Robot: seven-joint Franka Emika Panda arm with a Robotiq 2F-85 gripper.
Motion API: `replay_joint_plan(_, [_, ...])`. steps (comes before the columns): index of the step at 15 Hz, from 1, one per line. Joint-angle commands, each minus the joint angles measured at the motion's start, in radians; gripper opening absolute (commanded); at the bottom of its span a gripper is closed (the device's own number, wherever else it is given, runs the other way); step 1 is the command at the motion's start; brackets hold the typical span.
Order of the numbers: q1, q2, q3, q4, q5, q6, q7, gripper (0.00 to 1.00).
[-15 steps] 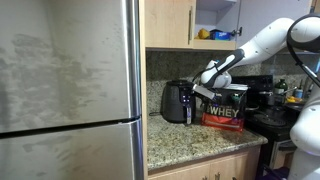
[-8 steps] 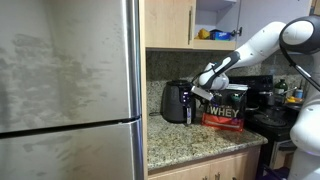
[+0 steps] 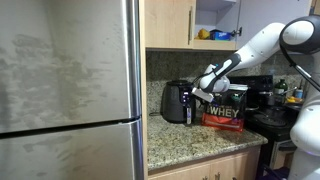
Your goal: Pull the food basket out of the air fryer
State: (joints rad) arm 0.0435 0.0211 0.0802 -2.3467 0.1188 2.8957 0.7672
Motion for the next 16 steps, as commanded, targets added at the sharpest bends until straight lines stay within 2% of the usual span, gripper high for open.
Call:
replay_joint_plan(1, [-0.008, 0.022, -0.011, -0.008, -0.043, 0.134, 0.006, 1.00])
replay_joint_plan(2, [-0.008, -0.008, -0.006, -0.028, -0.017, 0.103, -0.010, 1.00])
replay_joint_plan(4, [0.009, -0.076, -0.003, -0.044, 0.080, -0.061, -0.073, 1.00])
replay_joint_plan(5, [0.005, -0.126, -0.008, -0.063, 0.093, -0.132, -0.086, 1.00])
replay_joint_plan(7, [0.018, -0.254, -0.015, -0.106, 0.214, -0.301, -0.206, 1.00])
replay_joint_plan(9, [0.018, -0.369, -0.034, -0.128, 0.262, -0.472, -0.278, 1.00])
replay_joint_plan(13, [-0.038, -0.633, -0.027, -0.201, 0.172, -0.736, -0.258, 1.00])
replay_joint_plan(16, [-0.056, -0.807, -0.034, -0.268, 0.169, -0.810, -0.289, 1.00])
